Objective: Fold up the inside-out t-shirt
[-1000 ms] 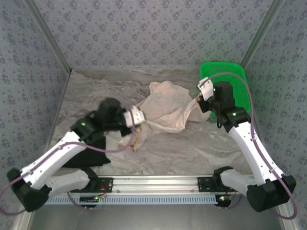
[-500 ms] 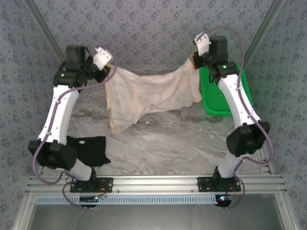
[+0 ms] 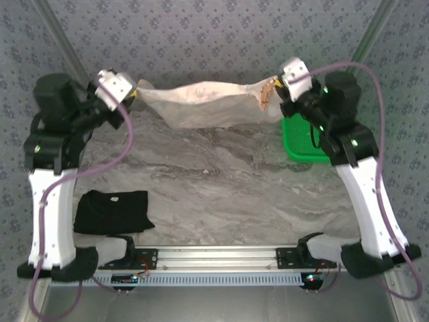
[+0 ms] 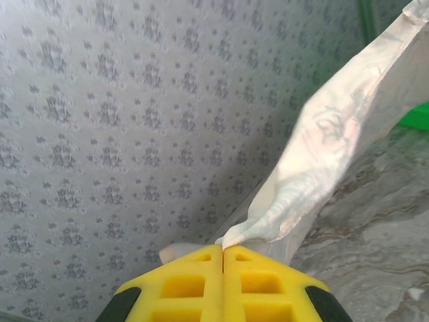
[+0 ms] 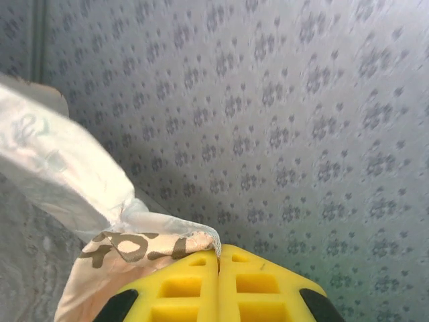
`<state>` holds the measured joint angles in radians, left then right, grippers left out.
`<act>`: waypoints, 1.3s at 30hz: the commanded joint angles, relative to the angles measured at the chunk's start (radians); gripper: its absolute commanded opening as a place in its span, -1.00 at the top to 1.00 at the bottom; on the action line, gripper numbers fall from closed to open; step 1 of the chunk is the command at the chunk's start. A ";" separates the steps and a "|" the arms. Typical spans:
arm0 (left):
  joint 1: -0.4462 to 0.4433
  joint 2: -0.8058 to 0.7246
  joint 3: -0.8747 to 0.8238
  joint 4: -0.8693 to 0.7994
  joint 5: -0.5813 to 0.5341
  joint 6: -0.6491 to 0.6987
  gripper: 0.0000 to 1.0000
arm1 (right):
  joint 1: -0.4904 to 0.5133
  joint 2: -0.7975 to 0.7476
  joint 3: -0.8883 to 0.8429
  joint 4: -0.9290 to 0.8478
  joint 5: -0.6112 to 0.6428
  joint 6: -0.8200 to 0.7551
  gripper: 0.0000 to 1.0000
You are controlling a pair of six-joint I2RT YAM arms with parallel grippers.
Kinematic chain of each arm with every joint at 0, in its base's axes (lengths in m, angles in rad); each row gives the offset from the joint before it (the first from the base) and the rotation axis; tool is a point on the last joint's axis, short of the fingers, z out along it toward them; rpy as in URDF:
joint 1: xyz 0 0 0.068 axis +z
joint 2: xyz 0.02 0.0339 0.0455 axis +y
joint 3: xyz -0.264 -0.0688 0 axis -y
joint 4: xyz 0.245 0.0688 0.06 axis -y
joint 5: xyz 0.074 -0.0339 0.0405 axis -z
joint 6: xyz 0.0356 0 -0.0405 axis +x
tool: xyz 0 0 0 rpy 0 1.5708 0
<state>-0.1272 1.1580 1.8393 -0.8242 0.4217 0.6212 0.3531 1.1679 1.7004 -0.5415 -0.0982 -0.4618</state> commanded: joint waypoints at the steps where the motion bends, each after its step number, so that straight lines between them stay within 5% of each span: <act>1: -0.006 -0.081 -0.024 -0.022 0.080 -0.010 1.00 | 0.030 -0.095 -0.013 -0.014 0.052 0.005 1.00; 9: -0.006 -0.114 -0.111 0.042 0.065 -0.057 1.00 | 0.067 -0.108 0.019 -0.039 0.073 0.002 1.00; 18: 0.010 0.155 -0.064 0.140 -0.094 -0.063 1.00 | -0.114 0.237 0.138 0.026 0.047 0.066 1.00; 26: 0.017 0.487 0.287 0.181 -0.126 -0.067 1.00 | -0.193 0.646 0.626 -0.015 -0.030 0.085 1.00; 33: 0.021 0.777 0.870 -0.008 -0.068 -0.051 1.00 | -0.247 0.902 1.188 -0.108 -0.062 0.116 1.00; 36: 0.021 0.721 0.806 0.008 -0.047 -0.042 1.00 | -0.242 0.855 1.160 -0.130 -0.086 0.090 1.00; 39: 0.021 0.589 0.599 0.029 -0.016 -0.014 1.00 | -0.211 0.717 0.951 -0.168 -0.078 0.021 1.00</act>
<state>-0.1112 1.8503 2.5423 -0.7696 0.3481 0.5755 0.1162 1.9808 2.7567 -0.6468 -0.1555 -0.3920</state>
